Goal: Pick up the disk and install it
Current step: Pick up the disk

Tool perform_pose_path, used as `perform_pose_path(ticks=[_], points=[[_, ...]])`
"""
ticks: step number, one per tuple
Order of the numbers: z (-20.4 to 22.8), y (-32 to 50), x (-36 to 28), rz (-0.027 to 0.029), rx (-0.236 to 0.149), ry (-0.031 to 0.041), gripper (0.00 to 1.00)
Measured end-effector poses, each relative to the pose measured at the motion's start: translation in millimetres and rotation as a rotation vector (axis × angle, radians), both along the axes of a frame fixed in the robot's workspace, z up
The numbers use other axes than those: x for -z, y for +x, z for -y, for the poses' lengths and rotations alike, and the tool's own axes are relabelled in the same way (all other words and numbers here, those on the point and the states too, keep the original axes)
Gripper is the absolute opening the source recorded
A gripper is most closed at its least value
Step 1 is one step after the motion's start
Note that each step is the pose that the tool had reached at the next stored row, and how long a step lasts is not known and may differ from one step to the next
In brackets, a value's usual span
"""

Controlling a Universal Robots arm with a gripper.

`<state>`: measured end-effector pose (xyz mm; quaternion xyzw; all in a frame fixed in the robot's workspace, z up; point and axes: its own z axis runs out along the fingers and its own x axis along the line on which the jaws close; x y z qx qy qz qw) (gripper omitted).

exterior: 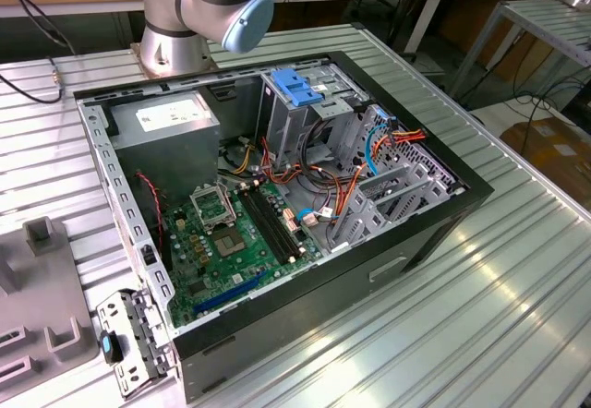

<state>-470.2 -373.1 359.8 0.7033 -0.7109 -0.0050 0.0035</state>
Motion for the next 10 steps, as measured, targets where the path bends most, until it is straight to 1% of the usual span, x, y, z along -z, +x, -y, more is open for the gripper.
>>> perform_pose_path(ticks=[10], points=[[0.0, 0.0, -11.9, -0.0002, 0.0, 0.0006, 0.37]])
